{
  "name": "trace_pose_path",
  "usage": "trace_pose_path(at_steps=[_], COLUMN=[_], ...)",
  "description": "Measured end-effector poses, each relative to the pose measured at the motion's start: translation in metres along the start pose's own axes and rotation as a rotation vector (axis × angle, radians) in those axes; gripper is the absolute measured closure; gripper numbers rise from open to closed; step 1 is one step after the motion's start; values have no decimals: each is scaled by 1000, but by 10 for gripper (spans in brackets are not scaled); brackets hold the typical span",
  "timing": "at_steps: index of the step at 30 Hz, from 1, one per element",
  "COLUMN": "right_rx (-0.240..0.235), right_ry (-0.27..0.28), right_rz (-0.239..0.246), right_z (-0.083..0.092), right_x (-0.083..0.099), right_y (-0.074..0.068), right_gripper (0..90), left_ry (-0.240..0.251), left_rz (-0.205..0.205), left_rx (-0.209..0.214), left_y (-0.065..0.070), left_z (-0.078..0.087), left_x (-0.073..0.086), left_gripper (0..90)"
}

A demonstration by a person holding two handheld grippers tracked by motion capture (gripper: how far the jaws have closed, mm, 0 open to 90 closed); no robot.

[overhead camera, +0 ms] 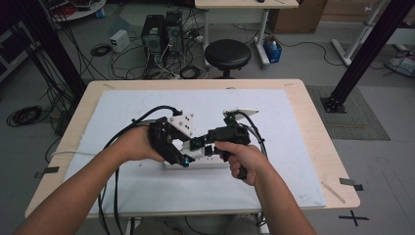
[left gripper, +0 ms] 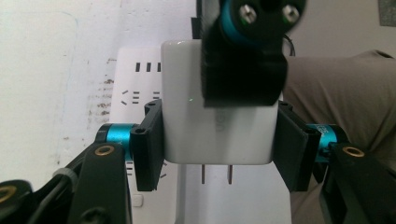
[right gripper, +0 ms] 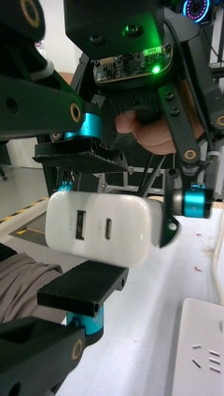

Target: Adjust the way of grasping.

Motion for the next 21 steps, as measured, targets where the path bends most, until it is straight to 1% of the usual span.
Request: trace_pose_path(at_steps=[2, 6, 9, 12, 15, 16, 17, 18, 19, 20, 21], right_rx=[19, 18, 27, 27, 39, 42, 62, 67, 78, 78, 111], right_ry=[1, -7, 1, 2, 7, 6, 8, 6, 13, 13, 12], right_rz=[5, 3, 4, -1, 4, 6, 15, 17, 23, 23, 35], right_z=[0, -1, -1, -1, -2, -3, -3, -3, -4, -4, -2], right_x=[0, 0, 0, -1, -1, -1, -1, -1, -1, -1, -1], right_y=[1, 2, 2, 3, 3, 4, 4, 4, 5, 5, 4], right_gripper=[499, 535, 602, 605, 608, 609, 618, 618, 618, 618, 618], left_ry=[-6, -10, -1, -3, -7, -14, -26, -31, -46, -46, -62], left_rz=[-6, -8, -5, -7, -5, 1, 13, 13, 34, 34, 64], left_rx=[1, -5, -12, -20, -29, -35, -28, -31, -27, -27, -23], left_y=[0, 1, 0, 0, 0, 0, -1, -2, -3, -3, -4], left_z=[-1, -3, -1, -2, -3, -4, -5, -6, -6, -6, -7], left_x=[0, 0, 1, 1, 1, 1, 1, 1, 1, 1, 2], left_gripper=[425, 425, 426, 425, 425, 425, 418, 405, 365, 326, 293])
Point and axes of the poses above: each handheld gripper's, and its own axes: z roughly backward along the jaws, x roughly out of its underside, y roughly to its right, the point moved 3 cm from there along -z, roughly forward along the jaws, and after that the axes turned 13 degrees about z, right-handed, at the moved point
